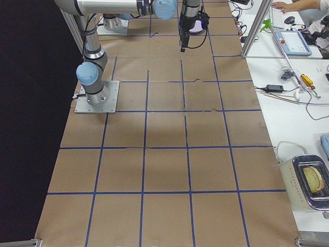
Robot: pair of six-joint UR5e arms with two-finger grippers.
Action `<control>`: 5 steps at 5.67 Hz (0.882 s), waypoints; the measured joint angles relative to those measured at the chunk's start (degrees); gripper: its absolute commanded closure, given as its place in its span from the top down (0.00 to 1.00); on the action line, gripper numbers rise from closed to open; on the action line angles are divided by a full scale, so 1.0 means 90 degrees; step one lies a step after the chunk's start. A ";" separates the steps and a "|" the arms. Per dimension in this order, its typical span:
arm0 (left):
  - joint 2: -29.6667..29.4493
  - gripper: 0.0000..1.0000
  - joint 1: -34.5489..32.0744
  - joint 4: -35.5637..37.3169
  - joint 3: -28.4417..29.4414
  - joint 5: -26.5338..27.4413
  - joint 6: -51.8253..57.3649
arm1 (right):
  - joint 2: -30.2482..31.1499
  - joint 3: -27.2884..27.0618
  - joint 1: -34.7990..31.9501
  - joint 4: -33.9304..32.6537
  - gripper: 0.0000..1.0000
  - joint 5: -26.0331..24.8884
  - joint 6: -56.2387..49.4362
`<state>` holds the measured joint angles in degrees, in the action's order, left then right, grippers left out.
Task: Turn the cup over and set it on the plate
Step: 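Close the left gripper on the open rim of the white cup, then lift the cup with the left gripper and carry it toward the lavender plate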
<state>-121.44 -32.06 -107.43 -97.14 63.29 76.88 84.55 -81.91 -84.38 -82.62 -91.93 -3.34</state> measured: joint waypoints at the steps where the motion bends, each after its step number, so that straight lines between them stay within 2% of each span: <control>1: 0.0056 0.00 -0.0013 -0.0250 0.0014 -0.0155 0.0105 | 0.0000 0.0000 0.0000 0.0000 1.00 0.0000 0.0000; 3: 0.0300 0.00 -0.0044 -0.0556 0.0131 -0.0318 -0.0046 | 0.0000 0.0000 0.0000 0.0000 1.00 0.0000 0.0000; 5: 0.1017 0.00 -0.0290 -0.0536 0.0198 -0.0362 -0.0605 | 0.0000 0.0000 0.0000 0.0000 1.00 0.0000 0.0000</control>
<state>-112.28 -34.67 -112.26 -95.36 60.03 71.44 84.55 -81.92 -84.38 -82.62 -91.93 -3.34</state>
